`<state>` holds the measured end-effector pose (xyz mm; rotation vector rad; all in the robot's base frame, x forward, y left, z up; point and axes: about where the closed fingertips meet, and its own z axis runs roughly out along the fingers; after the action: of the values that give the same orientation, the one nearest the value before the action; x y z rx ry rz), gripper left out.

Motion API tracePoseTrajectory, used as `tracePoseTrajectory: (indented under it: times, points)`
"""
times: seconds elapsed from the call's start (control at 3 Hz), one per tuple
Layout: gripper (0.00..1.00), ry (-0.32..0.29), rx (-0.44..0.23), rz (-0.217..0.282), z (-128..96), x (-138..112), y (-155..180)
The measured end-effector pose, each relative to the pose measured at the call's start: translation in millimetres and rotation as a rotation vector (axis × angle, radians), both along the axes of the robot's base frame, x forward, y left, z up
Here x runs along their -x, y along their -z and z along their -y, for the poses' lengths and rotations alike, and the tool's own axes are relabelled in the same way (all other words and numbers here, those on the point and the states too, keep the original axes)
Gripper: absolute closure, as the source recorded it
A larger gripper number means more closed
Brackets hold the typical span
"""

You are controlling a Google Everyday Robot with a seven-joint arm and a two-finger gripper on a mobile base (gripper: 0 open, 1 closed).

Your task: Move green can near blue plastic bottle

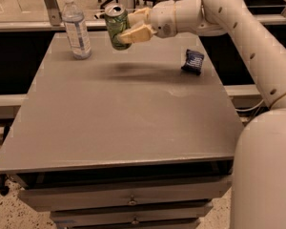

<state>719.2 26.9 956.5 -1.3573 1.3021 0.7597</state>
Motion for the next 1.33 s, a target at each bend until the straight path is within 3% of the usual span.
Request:
tracePoseTrajectory:
  times: [0.33, 0.67, 1.33]
  points:
    - [1.00, 0.035, 0.002, -0.043, -2.6, -28.4, 19.4]
    - [1.00, 0.032, -0.009, -0.081, -19.2, -46.1, 36.8]
    - [1.00, -0.011, -0.030, -0.146, -61.8, -60.0, 67.2]
